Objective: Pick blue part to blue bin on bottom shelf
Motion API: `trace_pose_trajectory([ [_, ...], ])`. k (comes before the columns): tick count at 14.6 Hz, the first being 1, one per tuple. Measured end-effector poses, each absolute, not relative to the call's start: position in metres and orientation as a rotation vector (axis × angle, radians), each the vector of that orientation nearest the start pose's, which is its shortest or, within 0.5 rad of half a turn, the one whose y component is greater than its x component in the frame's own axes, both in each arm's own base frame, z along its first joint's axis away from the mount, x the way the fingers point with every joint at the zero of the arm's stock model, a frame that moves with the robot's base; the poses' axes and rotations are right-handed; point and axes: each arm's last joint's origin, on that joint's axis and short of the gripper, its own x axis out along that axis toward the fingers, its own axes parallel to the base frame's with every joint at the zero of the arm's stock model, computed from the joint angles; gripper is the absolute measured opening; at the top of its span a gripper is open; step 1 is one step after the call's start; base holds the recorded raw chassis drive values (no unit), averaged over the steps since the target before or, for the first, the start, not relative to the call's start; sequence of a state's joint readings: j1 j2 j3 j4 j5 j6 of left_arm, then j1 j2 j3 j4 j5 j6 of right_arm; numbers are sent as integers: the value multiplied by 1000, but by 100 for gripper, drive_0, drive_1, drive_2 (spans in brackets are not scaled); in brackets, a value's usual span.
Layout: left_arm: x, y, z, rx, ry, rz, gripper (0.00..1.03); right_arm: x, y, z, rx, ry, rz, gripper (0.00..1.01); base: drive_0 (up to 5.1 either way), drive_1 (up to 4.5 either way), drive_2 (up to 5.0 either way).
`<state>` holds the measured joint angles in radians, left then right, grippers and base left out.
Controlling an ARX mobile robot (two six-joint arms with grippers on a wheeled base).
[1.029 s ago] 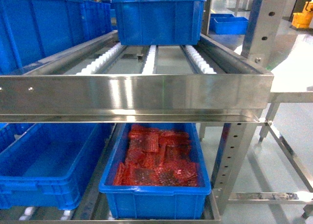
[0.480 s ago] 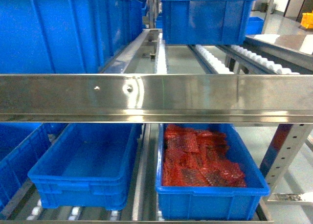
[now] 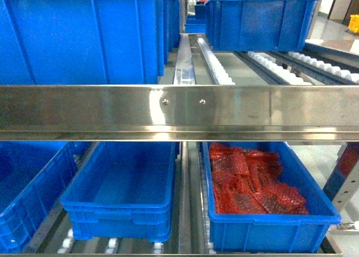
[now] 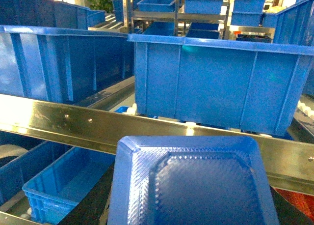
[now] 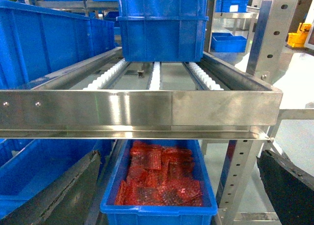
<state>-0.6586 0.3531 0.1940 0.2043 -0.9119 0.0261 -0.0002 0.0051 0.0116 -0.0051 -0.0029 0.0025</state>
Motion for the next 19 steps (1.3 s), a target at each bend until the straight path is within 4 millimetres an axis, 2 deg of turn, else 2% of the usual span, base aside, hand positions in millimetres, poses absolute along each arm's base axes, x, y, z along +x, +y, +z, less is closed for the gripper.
trace_pose_trajectory([
  [19, 100, -49, 219, -8, -31, 253, 43, 97, 0, 167, 2, -4, 2, 98, 0, 0, 0],
])
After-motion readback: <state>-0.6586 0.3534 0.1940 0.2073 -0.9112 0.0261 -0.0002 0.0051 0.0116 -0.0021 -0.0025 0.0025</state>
